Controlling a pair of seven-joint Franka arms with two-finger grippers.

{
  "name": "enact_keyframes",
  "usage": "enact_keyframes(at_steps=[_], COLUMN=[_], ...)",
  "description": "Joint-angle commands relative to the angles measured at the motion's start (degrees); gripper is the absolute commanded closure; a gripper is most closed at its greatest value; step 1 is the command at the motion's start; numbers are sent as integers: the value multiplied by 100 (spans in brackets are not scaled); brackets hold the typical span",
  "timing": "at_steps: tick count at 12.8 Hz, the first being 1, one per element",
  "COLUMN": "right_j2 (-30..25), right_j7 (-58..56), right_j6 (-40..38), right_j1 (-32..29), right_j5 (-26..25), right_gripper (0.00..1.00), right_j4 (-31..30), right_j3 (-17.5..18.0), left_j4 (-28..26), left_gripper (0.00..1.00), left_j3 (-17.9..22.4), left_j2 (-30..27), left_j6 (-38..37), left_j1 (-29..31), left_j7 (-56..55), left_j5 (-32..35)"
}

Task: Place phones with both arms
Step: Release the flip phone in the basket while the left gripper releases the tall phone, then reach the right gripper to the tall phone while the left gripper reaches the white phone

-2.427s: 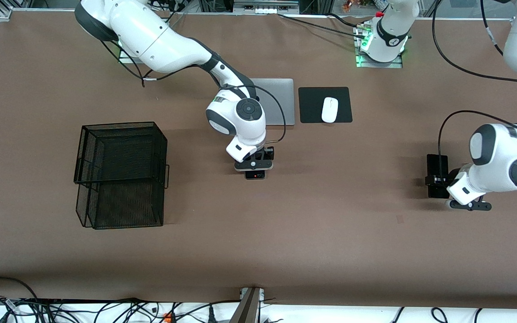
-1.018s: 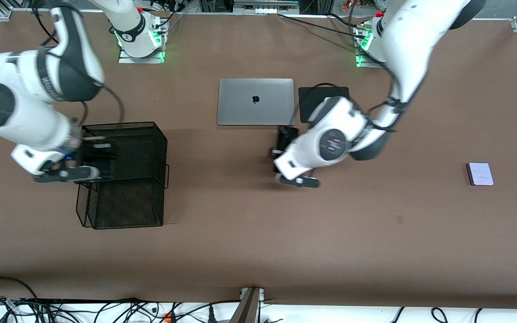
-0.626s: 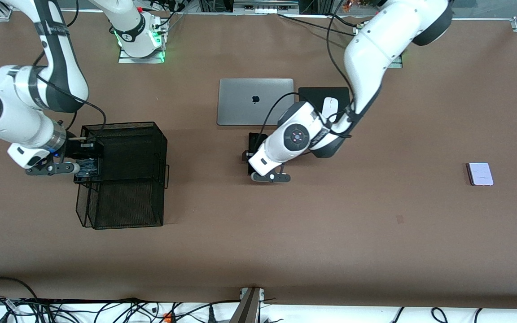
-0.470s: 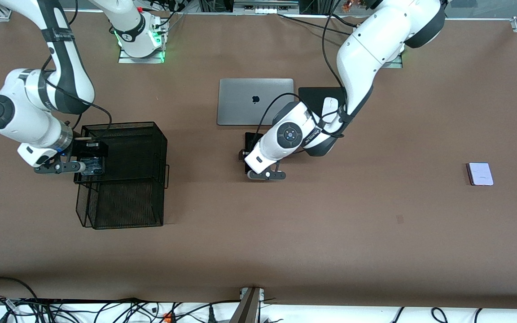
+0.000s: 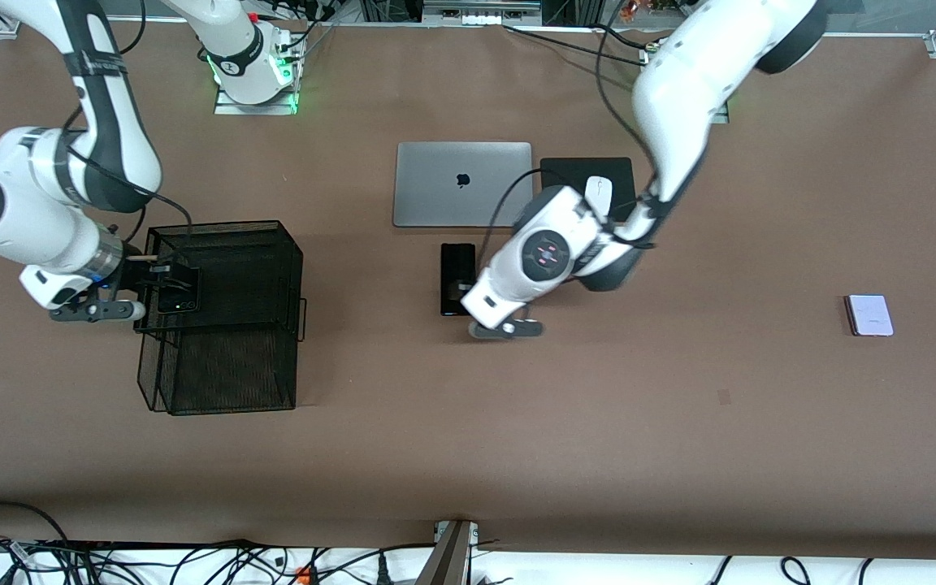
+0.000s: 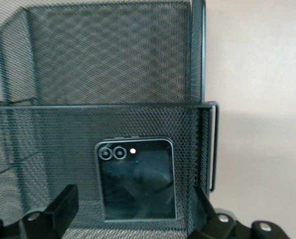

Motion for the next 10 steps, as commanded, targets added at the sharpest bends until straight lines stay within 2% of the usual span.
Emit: enact_keyframes(at_steps=[1, 2, 3, 5, 7, 9, 10], right_j2=[-4, 5, 14, 22, 197, 766, 1196], right_j7=[218, 349, 577, 1374, 2577, 3965, 4711], right_j6=[-1008, -1298, -1440, -1459, -1442, -1398, -1372], right_j1=[-58, -50, -41, -41, -32, -14, 38], right_j5=[52, 43, 26, -228, -483, -860, -1245], right_gripper=[0, 0, 0, 0, 0, 0, 0], right_j4=[928, 1184, 1351, 1502, 1660, 2106, 2448], right_j3=[72, 133, 343, 1000, 1913, 2924, 3451], left_j4=[-222, -231, -222, -248, -284, -362, -467], left_gripper=[0, 0, 0, 0, 0, 0, 0], left_j3=[28, 28, 28, 11, 20, 11, 11], left_j2=[-960, -1188, -1312, -1340, -1253, -1095, -1016], left_j6=[-1506, -2078, -2562, -2883, -2779, -2341, -1999], left_j1=[642, 906, 1221, 1749, 2583, 3540, 3980], left_j7=[176, 193, 245, 979, 1920, 2982, 3528], left_j5=[320, 723, 1336, 2174, 2265, 2256, 2248])
